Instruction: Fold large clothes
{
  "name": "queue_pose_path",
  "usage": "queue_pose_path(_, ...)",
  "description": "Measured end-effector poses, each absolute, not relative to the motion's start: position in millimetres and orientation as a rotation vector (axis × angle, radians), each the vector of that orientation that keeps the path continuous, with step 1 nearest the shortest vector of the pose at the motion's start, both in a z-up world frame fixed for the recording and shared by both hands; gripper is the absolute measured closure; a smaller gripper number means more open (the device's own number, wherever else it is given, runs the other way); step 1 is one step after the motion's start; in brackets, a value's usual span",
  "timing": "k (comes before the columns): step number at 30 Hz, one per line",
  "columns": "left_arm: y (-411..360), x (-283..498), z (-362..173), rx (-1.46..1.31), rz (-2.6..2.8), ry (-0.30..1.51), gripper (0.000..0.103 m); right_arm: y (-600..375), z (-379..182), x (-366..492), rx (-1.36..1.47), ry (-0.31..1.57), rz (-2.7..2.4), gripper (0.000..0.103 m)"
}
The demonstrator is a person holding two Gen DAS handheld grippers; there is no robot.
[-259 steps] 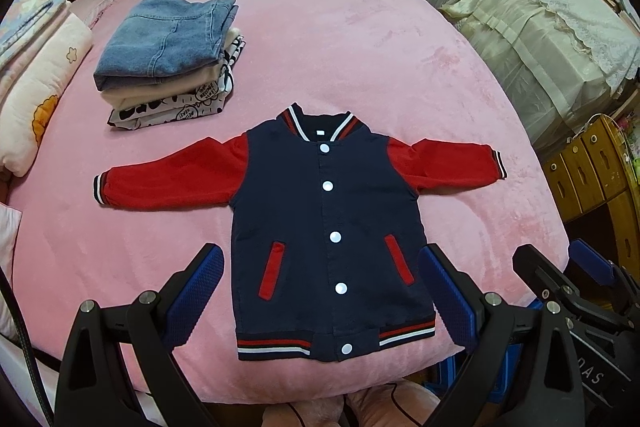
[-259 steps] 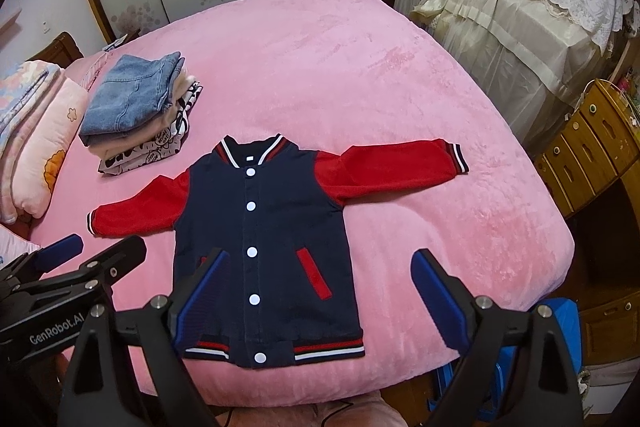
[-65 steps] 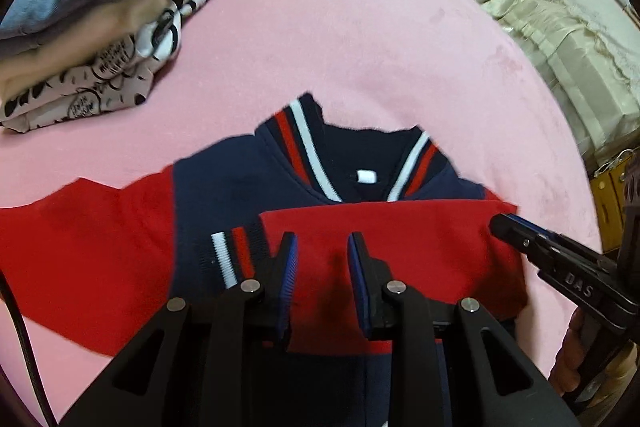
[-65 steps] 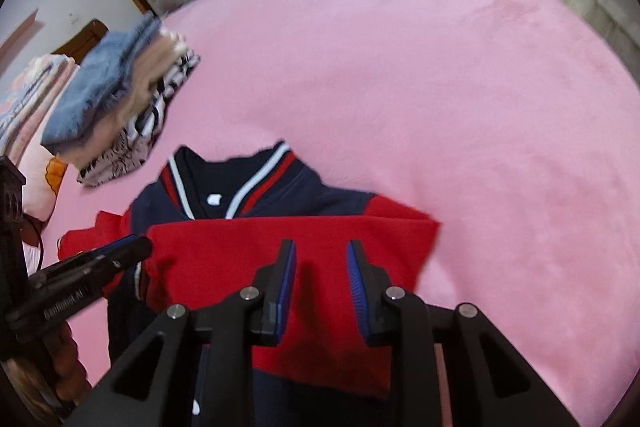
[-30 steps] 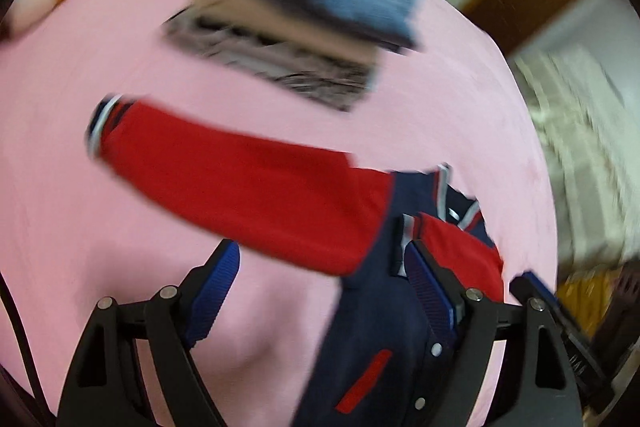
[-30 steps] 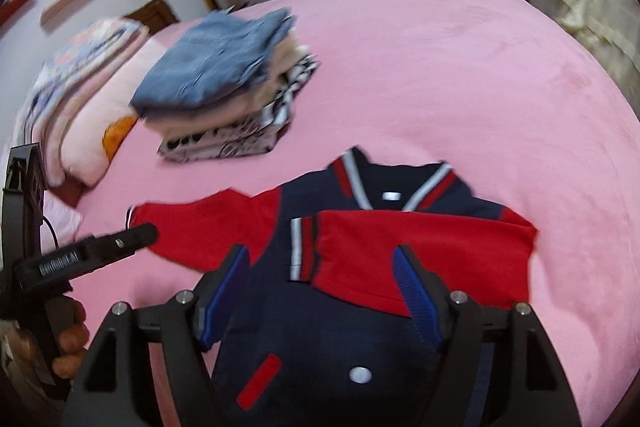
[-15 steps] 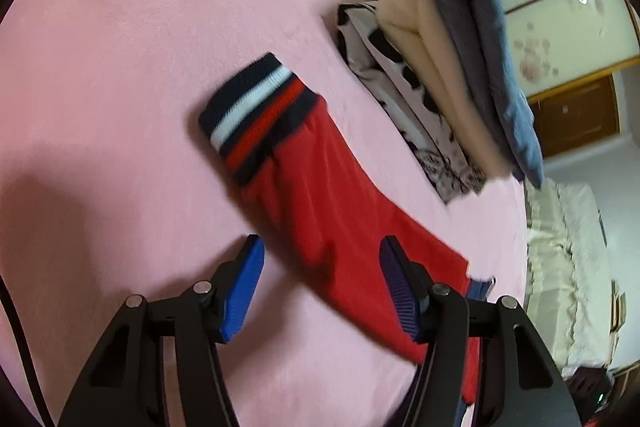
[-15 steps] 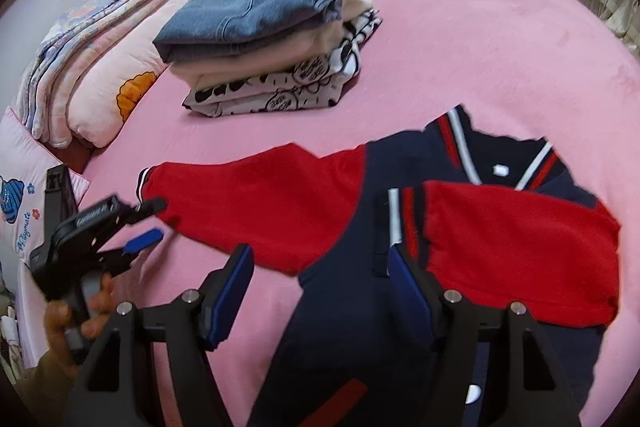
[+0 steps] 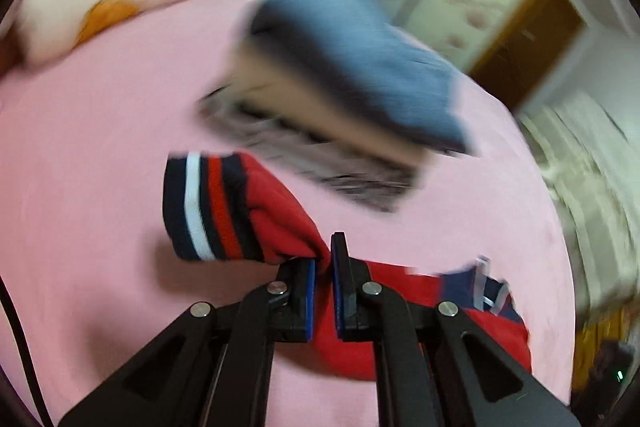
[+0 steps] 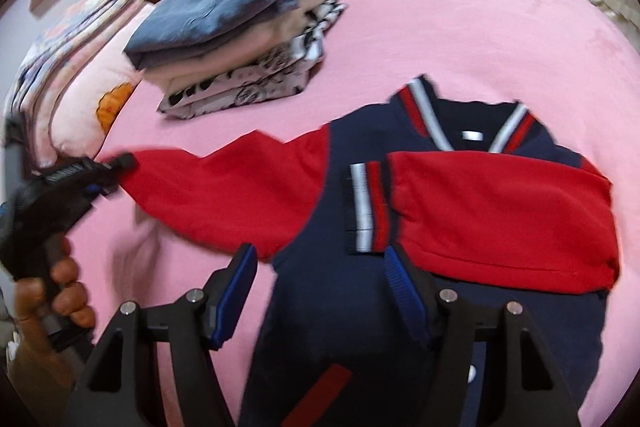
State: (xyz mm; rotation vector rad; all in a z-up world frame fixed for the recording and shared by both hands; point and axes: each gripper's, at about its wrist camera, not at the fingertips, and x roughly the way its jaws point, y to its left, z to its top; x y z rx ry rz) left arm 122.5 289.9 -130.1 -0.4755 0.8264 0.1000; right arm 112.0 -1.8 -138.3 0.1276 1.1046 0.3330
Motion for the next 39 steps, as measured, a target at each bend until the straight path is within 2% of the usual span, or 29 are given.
queue_pose_path(4, 213, 140, -105, -0.382, -0.076, 0.815, 0.098, -42, -132, 110, 0.176, 1.086, 0.255, 0.037)
queue_pose_path(8, 138, 149, -112, -0.318, -0.215, 0.853, 0.098, -86, -130, 105, 0.197, 1.065, 0.181, 0.037)
queue_pose_path(10, 100, 151, -128, -0.271, -0.279, 0.908, 0.091, -108, -132, 101, 0.200, 1.066, 0.144, 0.037)
queue_pose_path(12, 71, 153, -149, -0.231, -0.315, 0.991, 0.067, -130, -137, 96, 0.207, 1.080, 0.119, 0.037)
queue_pose_path(14, 49, 153, -171, -0.198, -0.324, 1.077, 0.060, -146, -142, 92, 0.212, 1.092, 0.105, 0.037)
queue_pose_path(17, 31, 148, -189, -0.217, -0.372, 1.161, 0.060, -163, -144, 87, 0.220, 1.091, 0.089, 0.037)
queue_pose_path(21, 34, 128, -187, -0.238, -0.361, 1.158, 0.055, -176, -142, 82, 0.240, 1.075, 0.103, 0.037)
queue_pose_path(28, 71, 107, -164, -0.292, -0.241, 1.118, 0.055, -169, -133, 95, 0.248, 1.037, 0.197, 0.037)
queue_pose_path(33, 110, 102, -168, -0.322, -0.114, 1.110, 0.055, -157, -138, 130, 0.289, 1.019, 0.255, 0.037)
queue_pose_path(34, 119, 102, -170, -0.337, -0.088, 1.118, 0.055, -154, -140, 136, 0.292, 1.019, 0.256, 0.038)
queue_pose_path(36, 134, 105, -173, -0.379, -0.057, 1.113, 0.055, -150, -146, 151, 0.301, 1.025, 0.275, 0.049)
queue_pose_path(39, 148, 109, -175, -0.403, -0.022, 1.088, 0.055, -143, -157, 170, 0.308, 1.050, 0.286, 0.053)
